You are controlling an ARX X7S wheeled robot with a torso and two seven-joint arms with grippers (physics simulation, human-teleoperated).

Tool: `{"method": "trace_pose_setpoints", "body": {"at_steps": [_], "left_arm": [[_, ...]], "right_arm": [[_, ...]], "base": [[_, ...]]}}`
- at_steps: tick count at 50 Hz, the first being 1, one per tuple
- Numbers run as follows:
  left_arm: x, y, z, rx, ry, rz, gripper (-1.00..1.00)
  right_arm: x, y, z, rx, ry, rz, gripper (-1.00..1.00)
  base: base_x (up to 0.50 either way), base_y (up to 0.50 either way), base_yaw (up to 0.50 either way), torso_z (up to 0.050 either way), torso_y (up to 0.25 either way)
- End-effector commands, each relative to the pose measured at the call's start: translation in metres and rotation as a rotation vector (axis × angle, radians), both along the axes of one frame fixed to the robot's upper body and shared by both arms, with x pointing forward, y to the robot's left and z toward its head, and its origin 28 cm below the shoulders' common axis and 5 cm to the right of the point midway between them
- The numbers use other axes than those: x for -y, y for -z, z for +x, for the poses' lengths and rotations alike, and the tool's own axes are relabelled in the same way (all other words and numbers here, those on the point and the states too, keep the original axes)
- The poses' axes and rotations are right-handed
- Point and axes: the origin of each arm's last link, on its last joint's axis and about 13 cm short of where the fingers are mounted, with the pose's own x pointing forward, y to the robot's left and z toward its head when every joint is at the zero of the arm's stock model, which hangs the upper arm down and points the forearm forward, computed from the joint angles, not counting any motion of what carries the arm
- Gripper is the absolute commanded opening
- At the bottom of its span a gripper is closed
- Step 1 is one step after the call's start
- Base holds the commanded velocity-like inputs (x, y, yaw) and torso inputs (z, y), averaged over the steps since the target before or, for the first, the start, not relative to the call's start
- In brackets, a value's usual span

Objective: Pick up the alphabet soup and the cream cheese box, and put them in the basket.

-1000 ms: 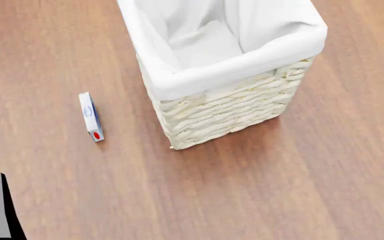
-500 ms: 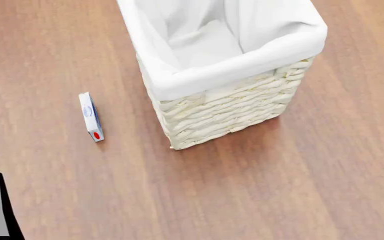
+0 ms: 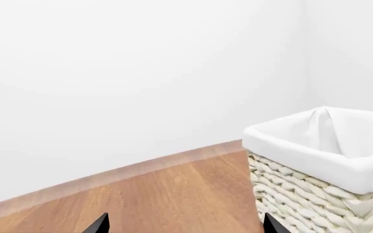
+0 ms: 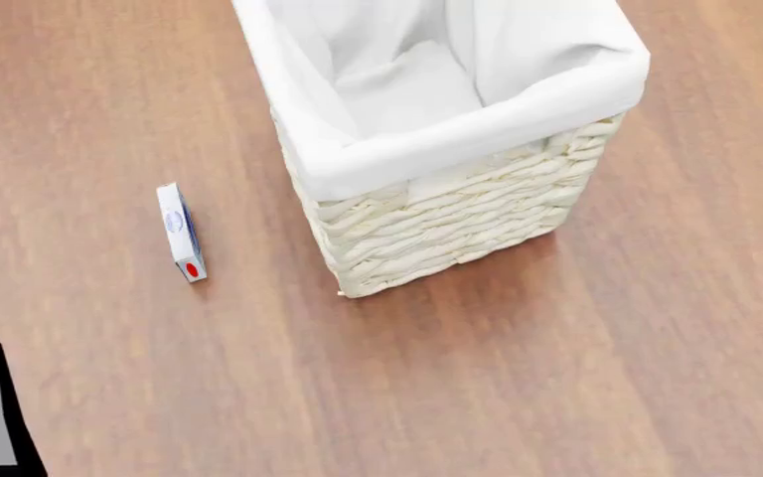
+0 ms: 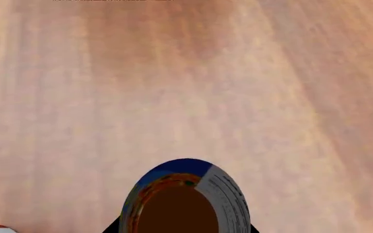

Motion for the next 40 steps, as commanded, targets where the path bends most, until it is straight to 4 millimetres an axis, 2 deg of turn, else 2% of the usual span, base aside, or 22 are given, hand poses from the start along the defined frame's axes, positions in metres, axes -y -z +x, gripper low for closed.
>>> {"method": "trace_pose_setpoints", "body": {"at_steps": [1,8,15,16,23,25,28,30,31,33,34,37,40], "left_arm": [[0.0,0.001,0.001,-0.005,-0.004,0.001,1.0],[0.001,0.001,0.002,-0.006,-0.007,-0.001,1.0],[0.001,0.002,0.004,-0.01,-0.013,0.002,1.0],[0.001,0.002,0.005,-0.011,-0.014,0.0,1.0],[0.001,0.002,0.005,-0.011,-0.018,0.001,1.0],[0.001,0.001,0.005,-0.01,-0.019,0.002,1.0],[0.0,0.001,0.005,-0.009,-0.022,0.003,1.0],[0.0,0.001,0.005,-0.009,-0.023,0.007,1.0],[0.0,0.0,0.005,-0.008,-0.021,0.004,1.0],[0.001,0.002,0.006,-0.012,-0.017,0.008,1.0],[0.002,0.001,0.005,-0.011,-0.01,0.009,1.0],[0.002,0.001,0.005,-0.011,-0.006,0.008,1.0],[0.001,0.004,0.007,-0.016,-0.003,0.004,1.0]], "right_arm": [[0.001,0.007,0.002,-0.018,-0.015,-0.024,-1.0],[0.003,0.007,0.003,-0.017,-0.013,-0.021,-1.0],[0.007,-0.015,0.005,0.095,0.005,-0.049,-1.0],[0.007,-0.026,0.005,0.124,0.01,-0.052,-1.0],[0.013,-0.057,0.01,0.333,0.07,-0.145,-1.0],[0.014,-0.066,0.012,0.387,0.079,-0.124,-1.0],[0.018,-0.092,0.02,0.571,0.121,-0.178,-1.0],[0.018,-0.099,0.021,0.597,0.122,-0.156,-1.0],[0.019,-0.106,0.024,0.696,0.129,-0.211,-1.0],[0.018,-0.121,0.026,0.737,0.103,-0.167,-1.0],[0.018,-0.134,0.029,0.813,0.108,-0.192,-1.0],[0.019,-0.152,0.034,0.889,0.094,-0.223,-1.0],[0.02,-0.182,0.042,1.013,0.063,-0.248,-1.0]], "base": [[0.01,0.0,0.0,0.0,0.0],[0.0,0.0,0.0,-0.002,-0.003],[0.0,0.0,0.0,0.0,0.0],[0.0,0.0,0.0,0.0,0.0],[0.0,0.0,0.0,0.0,0.0],[0.0,0.0,0.0,0.0,0.0],[0.0,0.0,0.0,0.0,0.0],[0.0,0.0,0.0,0.0,0.0],[0.0,0.0,0.0,0.0,0.0],[0.0,0.0,0.0,0.0,0.0],[0.0,0.0,0.0,0.0,0.0],[0.0,0.0,0.0,0.0,0.0],[0.0,0.0,0.0,0.0,0.0]]}}
